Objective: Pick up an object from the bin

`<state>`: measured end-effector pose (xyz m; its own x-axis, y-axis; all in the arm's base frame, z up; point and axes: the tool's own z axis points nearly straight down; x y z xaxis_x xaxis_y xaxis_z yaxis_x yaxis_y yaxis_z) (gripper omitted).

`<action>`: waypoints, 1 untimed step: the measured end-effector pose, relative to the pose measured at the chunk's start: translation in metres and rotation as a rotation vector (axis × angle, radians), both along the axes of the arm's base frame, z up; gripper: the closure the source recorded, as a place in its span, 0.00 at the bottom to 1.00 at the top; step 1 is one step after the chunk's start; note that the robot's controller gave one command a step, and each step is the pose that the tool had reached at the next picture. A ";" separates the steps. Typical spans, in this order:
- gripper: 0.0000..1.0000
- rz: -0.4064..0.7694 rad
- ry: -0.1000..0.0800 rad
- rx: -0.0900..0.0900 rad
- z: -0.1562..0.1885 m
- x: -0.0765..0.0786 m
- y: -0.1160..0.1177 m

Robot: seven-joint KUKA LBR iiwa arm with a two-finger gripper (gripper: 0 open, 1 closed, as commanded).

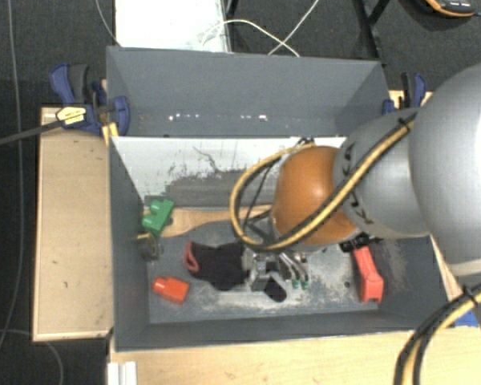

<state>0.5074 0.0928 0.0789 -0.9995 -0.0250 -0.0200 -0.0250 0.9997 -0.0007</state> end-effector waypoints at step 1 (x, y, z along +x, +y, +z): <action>1.00 0.000 0.000 0.000 0.000 0.000 0.000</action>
Offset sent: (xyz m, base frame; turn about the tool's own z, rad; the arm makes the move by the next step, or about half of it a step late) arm 0.0071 0.0380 -0.0089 -0.4714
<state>0.5074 0.0928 0.0789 -0.9995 -0.0250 -0.0200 -0.0250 0.9997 -0.0007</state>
